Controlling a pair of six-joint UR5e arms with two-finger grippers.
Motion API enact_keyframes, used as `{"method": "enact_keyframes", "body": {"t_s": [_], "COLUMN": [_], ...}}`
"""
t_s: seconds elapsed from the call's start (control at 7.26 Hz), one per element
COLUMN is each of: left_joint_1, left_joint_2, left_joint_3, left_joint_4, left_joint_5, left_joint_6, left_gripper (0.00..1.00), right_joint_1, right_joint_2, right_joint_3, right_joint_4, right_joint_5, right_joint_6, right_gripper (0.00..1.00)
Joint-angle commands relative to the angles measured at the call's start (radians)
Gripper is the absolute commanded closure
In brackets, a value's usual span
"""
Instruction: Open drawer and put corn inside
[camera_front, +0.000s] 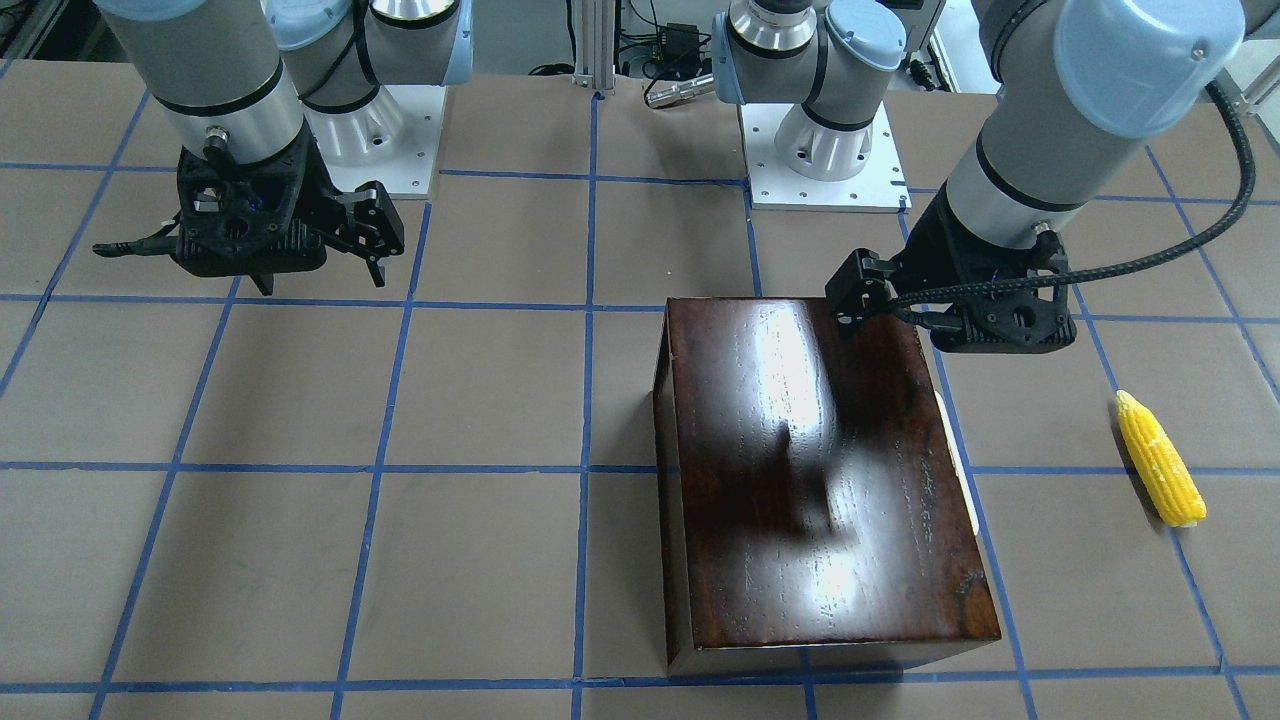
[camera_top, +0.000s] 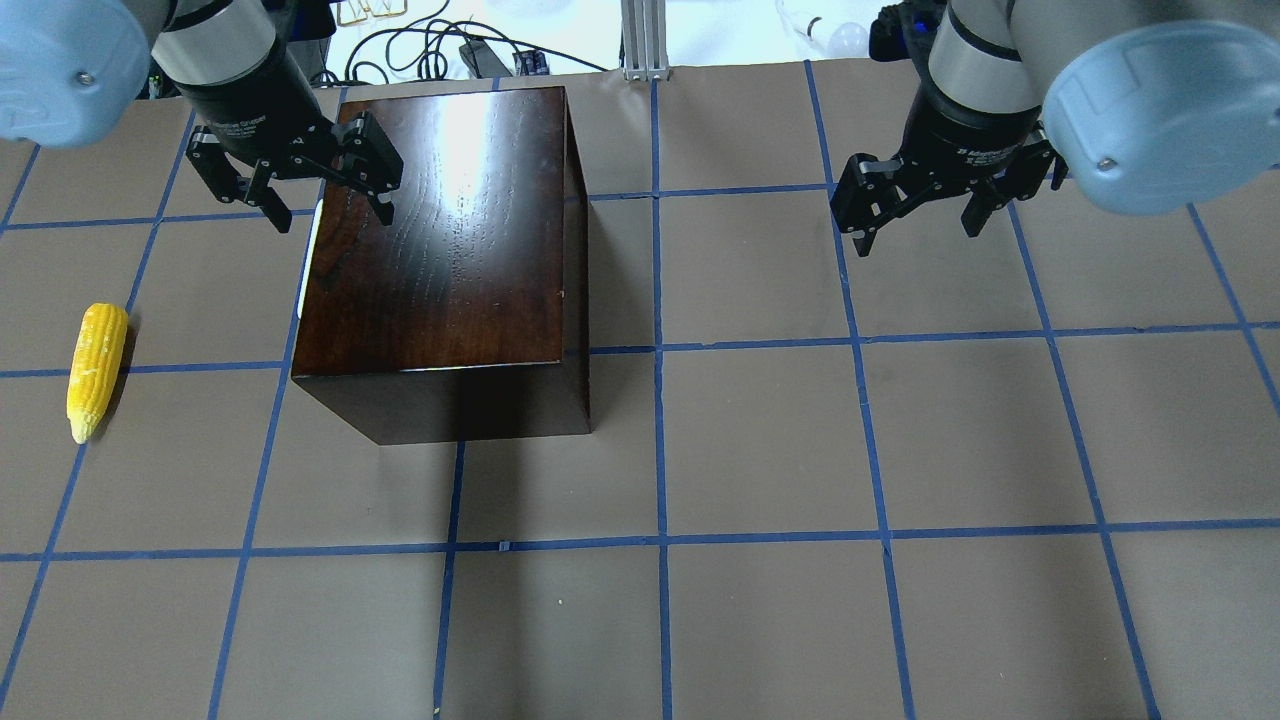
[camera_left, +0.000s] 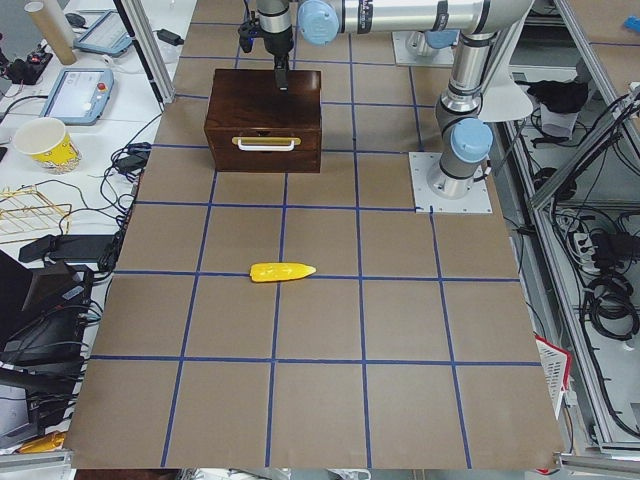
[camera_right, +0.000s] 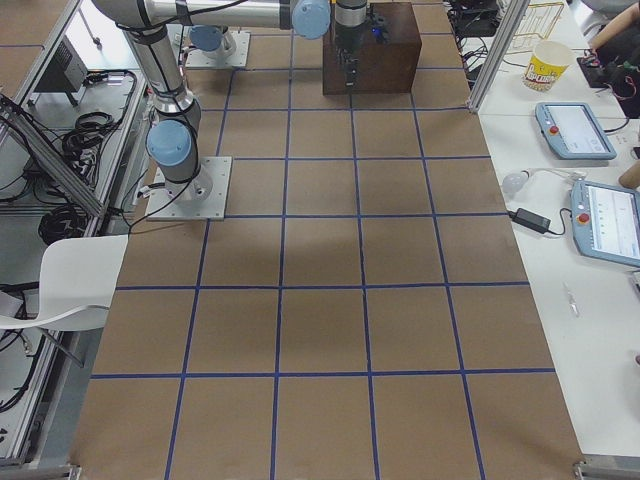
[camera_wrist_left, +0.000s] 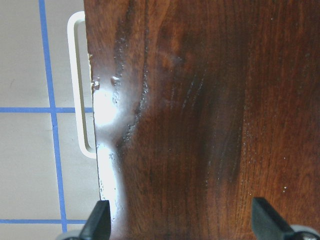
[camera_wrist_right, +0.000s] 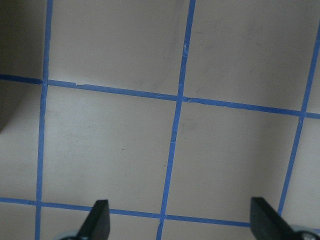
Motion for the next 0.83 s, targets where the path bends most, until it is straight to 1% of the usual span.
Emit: {"method": "enact_keyframes", "body": {"t_s": [0.0, 0.28, 0.69], "left_joint_1": [0.0, 0.0, 0.0], "left_joint_2": [0.003, 0.022, 0.02], "left_joint_3": [0.0, -0.001, 0.003], "left_joint_4": [0.0, -0.002, -0.008], "left_joint_5": [0.0, 0.011, 0.014], "left_joint_6": [-0.004, -0.004, 0.004], "left_gripper": [0.0, 0.0, 0.0], "right_joint_1": [0.002, 0.002, -0.001], "right_joint_2": [0.0, 0.0, -0.001], "right_joint_3": [-0.001, -0.001, -0.001], "right_joint_4": [0.0, 0.0, 0.0], "right_joint_5": [0.0, 0.0, 0.002], "right_joint_6": [0.0, 0.0, 0.0], "right_gripper": [0.0, 0.0, 0.0]}}
